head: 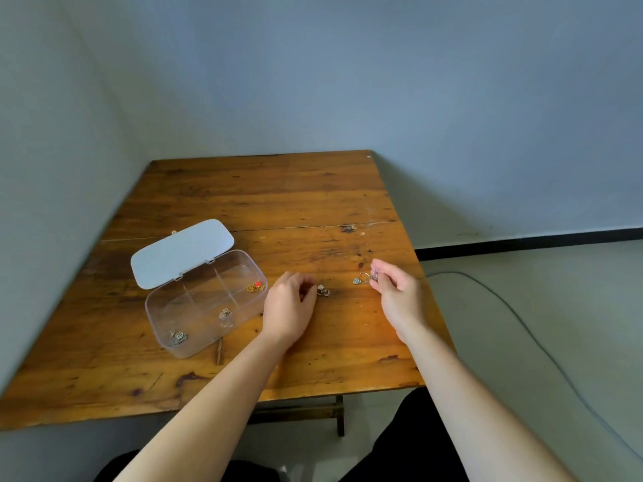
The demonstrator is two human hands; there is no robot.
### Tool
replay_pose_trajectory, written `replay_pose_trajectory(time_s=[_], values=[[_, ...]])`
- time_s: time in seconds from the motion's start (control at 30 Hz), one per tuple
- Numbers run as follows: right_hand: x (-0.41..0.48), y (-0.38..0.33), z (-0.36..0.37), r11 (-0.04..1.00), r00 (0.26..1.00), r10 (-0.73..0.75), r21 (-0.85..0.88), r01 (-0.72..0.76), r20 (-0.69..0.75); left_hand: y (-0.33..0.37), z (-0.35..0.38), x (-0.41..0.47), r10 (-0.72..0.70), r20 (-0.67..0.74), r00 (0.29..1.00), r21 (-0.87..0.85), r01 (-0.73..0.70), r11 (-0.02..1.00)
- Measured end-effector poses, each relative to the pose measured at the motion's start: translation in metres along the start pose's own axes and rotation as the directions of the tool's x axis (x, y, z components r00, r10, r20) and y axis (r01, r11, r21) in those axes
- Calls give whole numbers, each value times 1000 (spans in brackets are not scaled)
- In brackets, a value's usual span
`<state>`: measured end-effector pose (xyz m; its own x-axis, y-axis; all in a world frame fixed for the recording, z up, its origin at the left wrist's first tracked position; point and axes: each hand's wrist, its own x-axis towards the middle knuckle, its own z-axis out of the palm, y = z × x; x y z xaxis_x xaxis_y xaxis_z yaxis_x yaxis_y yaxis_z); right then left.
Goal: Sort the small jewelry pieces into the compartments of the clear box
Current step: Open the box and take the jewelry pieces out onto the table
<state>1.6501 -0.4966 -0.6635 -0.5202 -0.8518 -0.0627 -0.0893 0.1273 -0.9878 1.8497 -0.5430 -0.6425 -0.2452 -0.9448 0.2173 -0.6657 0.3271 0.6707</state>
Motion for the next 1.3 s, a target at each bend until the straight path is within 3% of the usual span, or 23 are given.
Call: replay_pose_trajectory(time_s=[0.17,0.33,0.47,0.6,0.67,0.73,0.87,1.0,1.13,1.23,1.3], values=[[-2,4,2,988,997,-69,-140,73,31,-7,5,-15,208,40,977,182,-211,960],[-3,1,4,976,992,-129,-175,129,7,-5,-8,-23,242,67,968,121,-248,961],[-9,2,8,958,979,-200,-214,190,-26,-11,-39,-34,358,26,934,128,-358,925],[-12,3,17,839,945,-326,-450,307,36,-26,-82,-41,407,-76,910,280,-372,885],[-13,-1,25,676,889,-441,-605,421,126,-38,-106,-43,372,-113,921,369,-309,877],[-13,-10,34,576,874,-449,-687,443,186,-53,-129,-45,288,-137,948,436,-204,877],[-15,-33,60,566,861,-450,-670,480,236,-83,-166,-47,-3,-64,998,450,31,892],[-31,-61,96,581,793,-457,-539,609,403,-93,-182,-54,-127,144,981,516,35,856],[-55,-88,136,608,642,-342,-359,708,687,-94,-176,-60,-143,254,957,512,-8,859],[-67,-98,161,539,546,-145,-397,743,825,-93,-172,-60,-155,218,963,554,9,833],[-71,-103,172,434,506,-23,-447,782,862,-94,-173,-59,-172,223,959,579,12,815]])
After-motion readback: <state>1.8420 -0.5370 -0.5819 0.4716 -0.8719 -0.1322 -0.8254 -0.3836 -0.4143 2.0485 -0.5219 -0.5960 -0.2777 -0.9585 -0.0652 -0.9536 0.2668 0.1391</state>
